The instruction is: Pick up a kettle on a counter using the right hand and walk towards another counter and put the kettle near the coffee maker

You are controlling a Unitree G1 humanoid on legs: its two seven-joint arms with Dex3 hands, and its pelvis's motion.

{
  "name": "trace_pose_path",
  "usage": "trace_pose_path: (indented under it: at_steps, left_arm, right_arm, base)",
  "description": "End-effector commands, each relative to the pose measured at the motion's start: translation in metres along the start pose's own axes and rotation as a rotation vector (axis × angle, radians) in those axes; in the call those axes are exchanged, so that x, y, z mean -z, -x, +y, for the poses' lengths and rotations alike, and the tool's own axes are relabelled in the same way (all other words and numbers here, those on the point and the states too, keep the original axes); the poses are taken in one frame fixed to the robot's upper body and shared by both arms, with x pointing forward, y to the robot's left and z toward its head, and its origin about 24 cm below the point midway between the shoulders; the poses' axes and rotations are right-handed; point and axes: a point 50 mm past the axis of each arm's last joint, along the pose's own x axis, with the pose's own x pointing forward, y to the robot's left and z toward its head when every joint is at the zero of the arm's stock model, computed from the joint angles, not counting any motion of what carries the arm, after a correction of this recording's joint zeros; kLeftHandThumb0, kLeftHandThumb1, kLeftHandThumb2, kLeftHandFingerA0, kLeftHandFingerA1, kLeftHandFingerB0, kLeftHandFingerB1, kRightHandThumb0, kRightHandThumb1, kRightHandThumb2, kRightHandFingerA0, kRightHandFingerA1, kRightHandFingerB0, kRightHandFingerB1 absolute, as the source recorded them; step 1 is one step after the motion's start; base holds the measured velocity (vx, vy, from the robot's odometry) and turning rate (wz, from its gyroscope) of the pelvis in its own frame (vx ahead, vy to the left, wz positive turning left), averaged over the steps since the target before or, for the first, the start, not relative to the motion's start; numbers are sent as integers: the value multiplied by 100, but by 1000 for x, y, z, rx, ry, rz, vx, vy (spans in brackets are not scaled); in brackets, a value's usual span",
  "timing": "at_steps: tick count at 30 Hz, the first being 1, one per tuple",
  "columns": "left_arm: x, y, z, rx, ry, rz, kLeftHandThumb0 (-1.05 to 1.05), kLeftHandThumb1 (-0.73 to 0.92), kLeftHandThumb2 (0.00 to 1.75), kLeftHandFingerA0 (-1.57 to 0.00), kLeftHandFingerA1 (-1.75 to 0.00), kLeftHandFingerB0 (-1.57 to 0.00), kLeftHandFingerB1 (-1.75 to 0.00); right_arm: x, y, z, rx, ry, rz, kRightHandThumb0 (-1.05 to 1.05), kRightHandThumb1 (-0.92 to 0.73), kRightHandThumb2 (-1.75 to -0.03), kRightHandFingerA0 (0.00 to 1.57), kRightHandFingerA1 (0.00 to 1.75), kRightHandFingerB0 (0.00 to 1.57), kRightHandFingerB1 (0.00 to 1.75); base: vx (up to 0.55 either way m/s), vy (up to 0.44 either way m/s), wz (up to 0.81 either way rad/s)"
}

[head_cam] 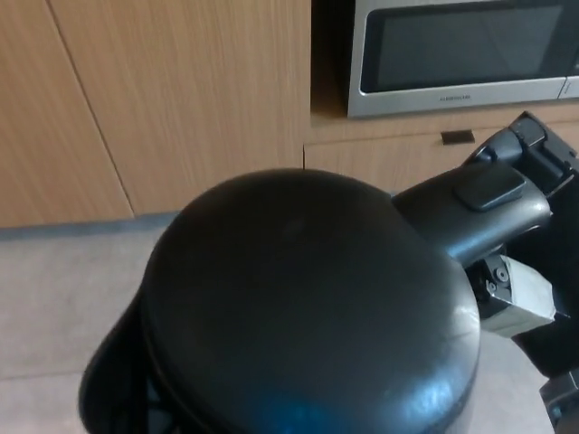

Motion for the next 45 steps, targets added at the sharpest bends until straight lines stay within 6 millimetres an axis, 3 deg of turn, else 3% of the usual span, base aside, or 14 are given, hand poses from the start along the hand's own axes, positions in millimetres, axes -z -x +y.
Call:
trace_pose_path:
  at_steps: [1, 12, 15, 18, 21, 25, 33, 39, 40, 45]
  left_arm:
    - [-5, 1, 7, -4, -2, -54, -11, 30, 139, -107, -126, -103, -105]
    - [-5, 1, 5, -7, 20, -51, -12, 39, 131, -109, -120, -104, -104]
    - [-5, 1, 5, -9, -2, -49, -12, 37, 137, -102, -123, -101, -104]
    - [-6, 2, 4, -8, 14, -65, -12, 35, 143, -107, -124, -105, -108]
    - [-5, 3, 4, -6, 21, -68, -18, 40, 131, -109, -122, -105, -107]
    - [-4, 5, 5, -4, 10, -69, -11, 34, 146, -100, -127, -102, -109]
    - [-4, 1, 7, -9, -3, -45, -14, 31, 145, -105, -123, -105, -107]
    - [-3, 2, 8, -11, -2, -40, -16, 41, 128, -106, -121, -101, -104]
    - [-3, 2, 9, -9, -2, -40, -14, 37, 138, -107, -120, -103, -104]
    - [-3, 0, 7, -12, -6, -31, -10, 36, 142, -102, -121, -100, -103]
  right_arm:
    - [-9, 2, 5, -27, -55, -64, -26, -47, -131, 99, 175, 75, 159]
    - [-10, 1, 6, -37, -50, -68, -26, -49, -127, 98, 175, 76, 157]
    - [-10, 1, 6, -42, -61, -70, -25, -48, -128, 98, 175, 76, 157]
    - [-10, 1, 6, -33, -61, -68, -25, -48, -129, 99, 175, 77, 155]
    - [-10, 1, 7, -42, -59, -69, -25, -48, -130, 98, 175, 75, 156]
    - [-9, 1, 6, -44, -56, -67, -25, -50, -126, 97, 175, 76, 154]
    - [-9, 1, 5, -25, -43, -60, -26, -46, -131, 99, 175, 76, 158]
    - [-9, 3, 5, -35, -58, -66, -25, -50, -127, 98, 175, 75, 156]
    - [-8, 3, 4, -37, -61, -64, -24, -51, -127, 98, 175, 78, 153]
    - [-8, 2, 5, -30, -61, -62, -25, -48, -131, 99, 175, 75, 158]
  base:
    - [251, -36, -12]
    - [326, 191, -12]
    - [224, 103, 4]
    - [199, 0, 4]
    - [197, -83, 7]
    - [176, -191, 10]
    - [116, -140, -4]
    - [173, 74, 5]
    - [299, 136, -43]
    - [176, 99, 9]
